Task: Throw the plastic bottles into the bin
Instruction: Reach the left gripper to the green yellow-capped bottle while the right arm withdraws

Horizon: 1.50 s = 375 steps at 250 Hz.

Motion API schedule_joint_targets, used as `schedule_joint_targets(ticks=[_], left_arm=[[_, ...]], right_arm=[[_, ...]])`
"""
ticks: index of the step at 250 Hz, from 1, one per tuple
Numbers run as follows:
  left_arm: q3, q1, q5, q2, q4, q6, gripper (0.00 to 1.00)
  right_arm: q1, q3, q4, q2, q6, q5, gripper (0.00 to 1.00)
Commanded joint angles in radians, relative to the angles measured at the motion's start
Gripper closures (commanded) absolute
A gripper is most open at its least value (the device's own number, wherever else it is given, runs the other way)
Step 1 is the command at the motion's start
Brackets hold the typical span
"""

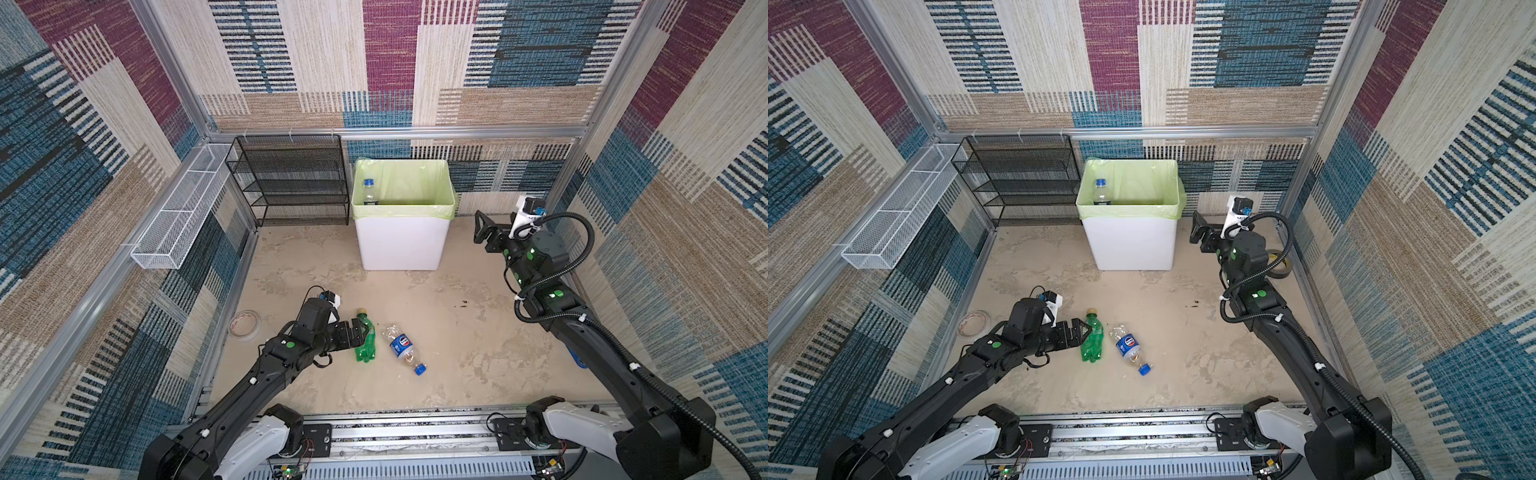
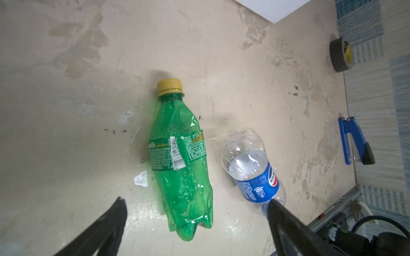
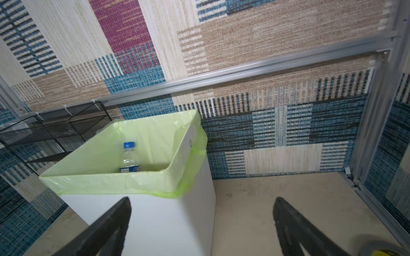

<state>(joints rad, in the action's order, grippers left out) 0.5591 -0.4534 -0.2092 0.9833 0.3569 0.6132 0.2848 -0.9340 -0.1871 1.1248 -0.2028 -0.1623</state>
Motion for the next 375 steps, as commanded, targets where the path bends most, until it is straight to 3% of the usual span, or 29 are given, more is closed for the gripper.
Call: schedule_joint_targets(ticks=[1, 67, 151, 198, 281, 375], left_arm=[[-0.017, -0.014, 0.035, 0.06, -0.061, 0.042, 0.01], [0.053, -0.014, 0.024, 0.29, -0.103, -0.021, 0.05], [0.12, -0.017, 0.058, 0.411, -0.091, -0.069, 0.08], [0.155, -0.014, 0.126, 0.417, -0.051, -0.122, 0.1], [0.166, 0.036, 0.147, 0.447, 0.013, -0.186, 0.13], [0.158, 0.136, 0.16, 0.48, -0.059, -0.142, 0.14]], right_arm=[[-0.027, 0.073, -0.011, -0.036, -0.061, -0.036, 0.0], [-0.067, 0.165, -0.011, -0.069, -0.102, -0.008, 0.01], [-0.081, 0.241, -0.035, -0.117, -0.118, -0.029, 0.01], [-0.089, 0.249, -0.04, -0.12, -0.116, -0.03, 0.0], [-0.097, 0.286, -0.054, -0.144, -0.128, -0.032, 0.0], [-0.105, 0.323, -0.075, -0.17, -0.136, -0.038, 0.0]])
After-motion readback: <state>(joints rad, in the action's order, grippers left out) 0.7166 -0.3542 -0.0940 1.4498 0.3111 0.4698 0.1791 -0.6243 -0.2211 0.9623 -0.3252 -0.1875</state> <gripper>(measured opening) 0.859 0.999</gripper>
